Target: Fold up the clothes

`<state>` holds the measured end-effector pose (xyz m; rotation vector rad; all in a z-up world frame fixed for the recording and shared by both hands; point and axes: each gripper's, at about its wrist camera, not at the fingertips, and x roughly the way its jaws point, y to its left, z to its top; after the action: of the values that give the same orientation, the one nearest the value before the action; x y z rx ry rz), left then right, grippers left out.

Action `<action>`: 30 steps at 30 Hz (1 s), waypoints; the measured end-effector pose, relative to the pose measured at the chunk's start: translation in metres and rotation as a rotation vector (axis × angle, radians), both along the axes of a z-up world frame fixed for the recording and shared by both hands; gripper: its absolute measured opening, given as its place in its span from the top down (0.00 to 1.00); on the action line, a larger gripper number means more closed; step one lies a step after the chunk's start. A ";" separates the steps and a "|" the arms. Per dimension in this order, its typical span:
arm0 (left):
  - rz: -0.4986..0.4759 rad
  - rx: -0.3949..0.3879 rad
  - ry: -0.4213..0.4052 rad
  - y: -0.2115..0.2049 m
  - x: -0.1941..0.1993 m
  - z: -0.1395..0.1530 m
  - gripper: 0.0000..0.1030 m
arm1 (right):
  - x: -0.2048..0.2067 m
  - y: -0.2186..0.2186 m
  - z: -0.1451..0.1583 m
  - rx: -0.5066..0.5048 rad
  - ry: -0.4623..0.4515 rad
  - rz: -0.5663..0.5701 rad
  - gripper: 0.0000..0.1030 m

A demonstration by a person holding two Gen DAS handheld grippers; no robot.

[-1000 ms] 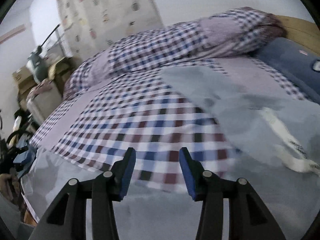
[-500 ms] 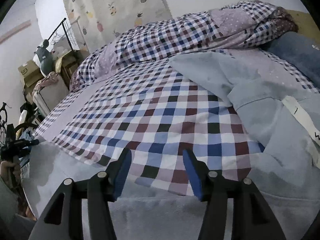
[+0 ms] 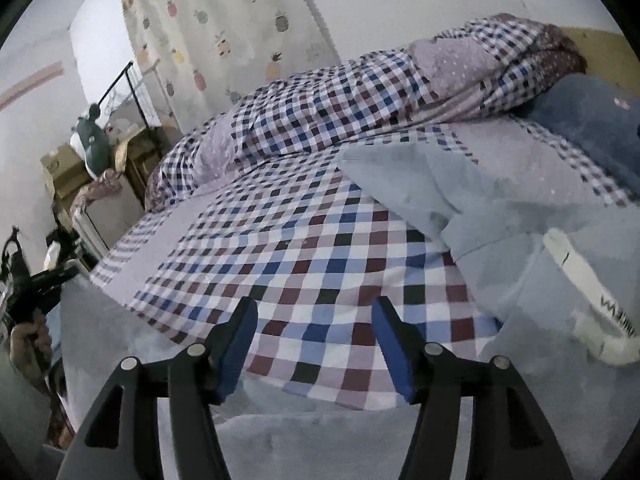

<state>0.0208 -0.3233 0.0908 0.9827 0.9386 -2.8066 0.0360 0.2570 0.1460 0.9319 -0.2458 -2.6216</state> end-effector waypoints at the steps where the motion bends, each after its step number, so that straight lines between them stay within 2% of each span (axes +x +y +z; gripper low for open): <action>1: 0.009 0.013 -0.050 -0.003 -0.012 -0.016 0.75 | -0.001 0.000 0.000 0.019 0.004 0.009 0.38; 3: 0.017 0.075 -0.084 -0.009 -0.014 -0.034 0.75 | -0.002 0.004 -0.003 0.040 -0.002 0.005 0.38; 4: 0.026 0.117 -0.079 -0.011 -0.008 -0.037 0.65 | -0.002 0.006 -0.004 0.038 -0.010 0.002 0.38; 5: 0.034 0.139 -0.071 -0.013 -0.002 -0.036 0.47 | -0.003 0.008 -0.004 0.029 -0.015 0.003 0.38; 6: 0.044 0.132 -0.054 -0.014 0.007 -0.032 0.37 | -0.002 0.010 -0.003 0.028 -0.009 0.004 0.38; 7: 0.063 0.099 -0.026 -0.014 0.023 -0.024 0.23 | -0.002 0.012 -0.001 0.027 -0.003 0.005 0.38; 8: 0.088 0.056 -0.004 -0.015 0.037 -0.017 0.17 | -0.001 0.013 0.001 0.025 0.005 0.007 0.37; 12: 0.168 -0.019 -0.052 -0.024 0.085 -0.014 0.17 | 0.006 0.018 0.005 0.005 0.015 0.019 0.36; 16: 0.171 -0.012 -0.193 -0.016 0.117 -0.044 0.18 | 0.010 0.019 0.008 -0.029 0.012 0.035 0.36; 18: 0.151 0.024 -0.257 -0.010 0.119 -0.063 0.23 | 0.012 0.019 0.010 -0.051 0.013 0.044 0.35; 19: 0.141 0.037 -0.261 -0.010 0.118 -0.068 0.28 | 0.013 0.018 0.011 -0.062 0.013 0.049 0.35; 21: 0.134 0.053 -0.258 -0.006 0.107 -0.071 0.42 | 0.014 0.019 0.011 -0.076 0.009 0.050 0.35; 22: 0.136 0.065 -0.257 -0.004 0.104 -0.072 0.54 | 0.014 0.020 0.010 -0.080 0.008 0.050 0.34; 23: 0.148 0.082 -0.243 -0.002 0.106 -0.072 0.68 | 0.014 0.021 0.010 -0.082 0.005 0.049 0.34; 24: 0.167 0.101 -0.214 -0.002 0.110 -0.069 0.78 | 0.014 0.022 0.009 -0.085 0.002 0.046 0.34; 26: 0.203 0.139 -0.157 0.000 0.117 -0.063 0.88 | 0.014 0.026 0.010 -0.088 0.003 0.034 0.34; 28: 0.281 0.120 -0.069 0.002 0.140 -0.046 0.93 | 0.014 0.031 0.012 -0.097 0.005 0.021 0.34; 30: 0.370 0.089 -0.015 0.006 0.170 -0.034 0.94 | 0.014 0.037 0.014 -0.110 0.008 0.005 0.34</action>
<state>0.1911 -0.3173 0.0563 0.7441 1.1195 -2.4667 0.0498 0.2939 0.1597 0.8838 -0.3812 -2.5775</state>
